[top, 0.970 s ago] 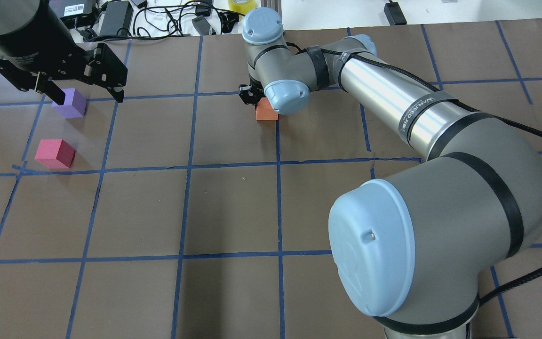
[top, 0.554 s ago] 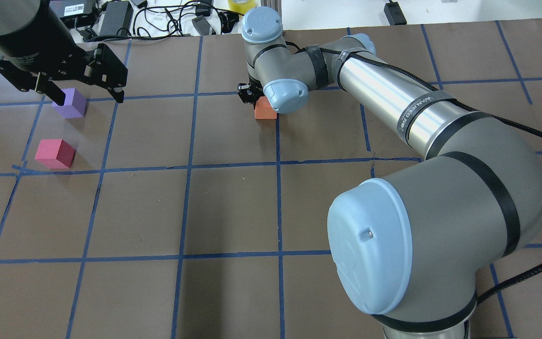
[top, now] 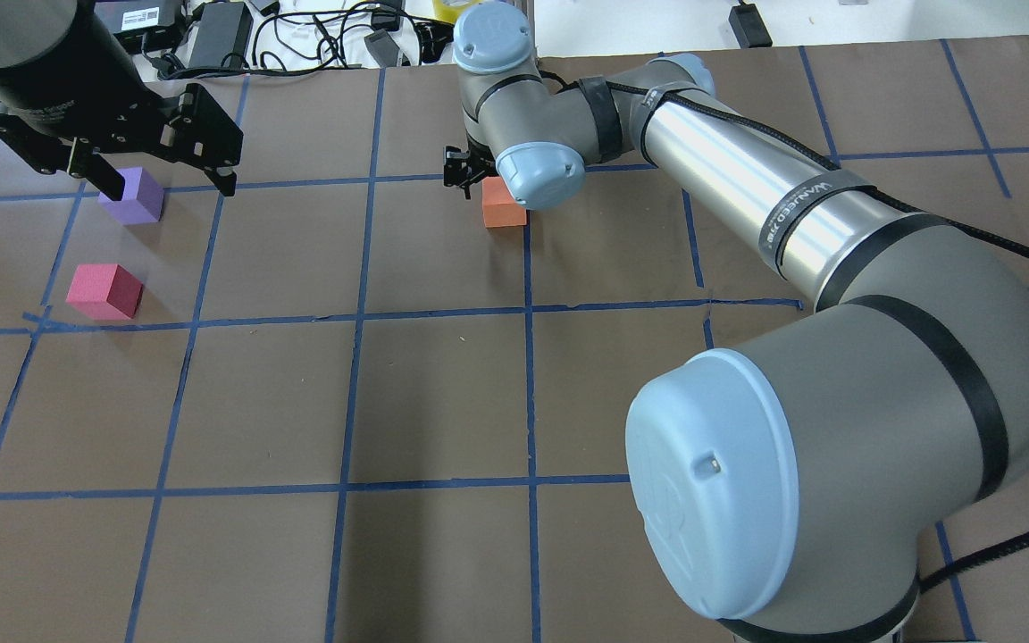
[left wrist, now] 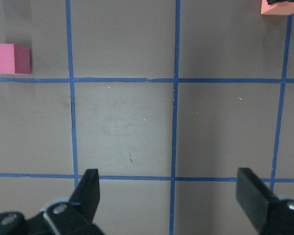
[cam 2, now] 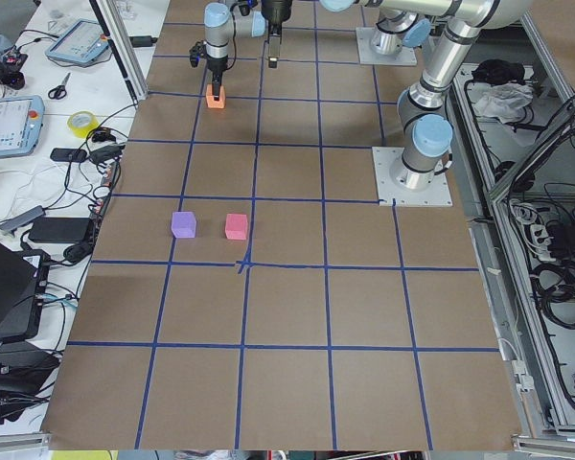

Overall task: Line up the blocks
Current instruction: 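Open the right gripper and raise it back away from the cube, then reach the left gripper to the orange cube and grasp it, then carry the orange cube with the left gripper toward the purple cube, then lower the orange cube between the purple and pink cubes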

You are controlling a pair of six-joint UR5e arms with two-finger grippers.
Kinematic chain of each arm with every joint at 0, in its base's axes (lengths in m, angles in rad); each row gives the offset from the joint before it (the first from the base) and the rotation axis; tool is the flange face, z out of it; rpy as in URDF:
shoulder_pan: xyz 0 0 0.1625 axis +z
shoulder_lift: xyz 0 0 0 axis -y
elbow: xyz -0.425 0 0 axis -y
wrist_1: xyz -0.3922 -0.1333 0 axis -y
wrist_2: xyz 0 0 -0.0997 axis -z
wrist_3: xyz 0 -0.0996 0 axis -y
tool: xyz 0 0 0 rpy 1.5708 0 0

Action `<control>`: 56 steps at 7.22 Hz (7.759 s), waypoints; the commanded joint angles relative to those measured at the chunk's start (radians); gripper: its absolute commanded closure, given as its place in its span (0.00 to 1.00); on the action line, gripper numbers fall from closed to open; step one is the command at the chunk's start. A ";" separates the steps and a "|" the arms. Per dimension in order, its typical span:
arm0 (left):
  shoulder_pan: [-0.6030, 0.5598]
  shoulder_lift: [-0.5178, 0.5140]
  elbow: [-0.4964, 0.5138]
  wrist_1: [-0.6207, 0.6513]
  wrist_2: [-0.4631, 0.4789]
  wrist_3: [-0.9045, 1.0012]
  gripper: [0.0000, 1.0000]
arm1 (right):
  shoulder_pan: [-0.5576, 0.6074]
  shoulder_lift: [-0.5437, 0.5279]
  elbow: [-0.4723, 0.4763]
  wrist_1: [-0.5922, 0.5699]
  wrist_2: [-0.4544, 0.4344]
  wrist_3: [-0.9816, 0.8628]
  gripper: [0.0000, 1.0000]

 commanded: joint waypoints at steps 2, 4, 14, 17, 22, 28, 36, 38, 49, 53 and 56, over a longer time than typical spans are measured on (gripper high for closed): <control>0.000 0.005 -0.014 0.008 -0.006 -0.005 0.00 | -0.044 -0.183 0.017 0.198 -0.002 -0.034 0.00; 0.000 0.003 -0.017 0.005 -0.004 0.000 0.00 | -0.169 -0.272 0.023 0.332 0.002 -0.246 0.00; -0.061 -0.267 0.005 0.358 -0.225 -0.140 0.00 | -0.329 -0.585 0.141 0.594 -0.005 -0.439 0.00; -0.182 -0.496 0.033 0.555 -0.124 -0.264 0.00 | -0.335 -0.581 0.145 0.580 -0.019 -0.451 0.00; -0.285 -0.774 0.236 0.600 -0.104 -0.295 0.00 | -0.334 -0.645 0.244 0.578 -0.001 -0.450 0.00; -0.305 -0.880 0.258 0.719 -0.116 -0.301 0.20 | -0.335 -0.679 0.243 0.494 0.005 -0.451 0.00; -0.146 -0.732 0.239 0.542 -0.022 -0.115 1.00 | -0.335 -0.699 0.246 0.581 0.015 -0.442 0.00; 0.012 -0.687 0.232 0.487 -0.036 -0.042 1.00 | -0.335 -0.701 0.246 0.600 0.016 -0.437 0.00; 0.451 -0.665 0.092 0.545 -0.090 0.624 1.00 | -0.334 -0.702 0.244 0.588 0.010 -0.437 0.00; 0.459 -0.691 0.084 0.566 -0.087 0.506 1.00 | -0.335 -0.702 0.246 0.588 0.010 -0.437 0.00; 0.481 -0.691 0.028 0.641 -0.090 0.529 1.00 | -0.334 -0.702 0.246 0.585 0.013 -0.436 0.00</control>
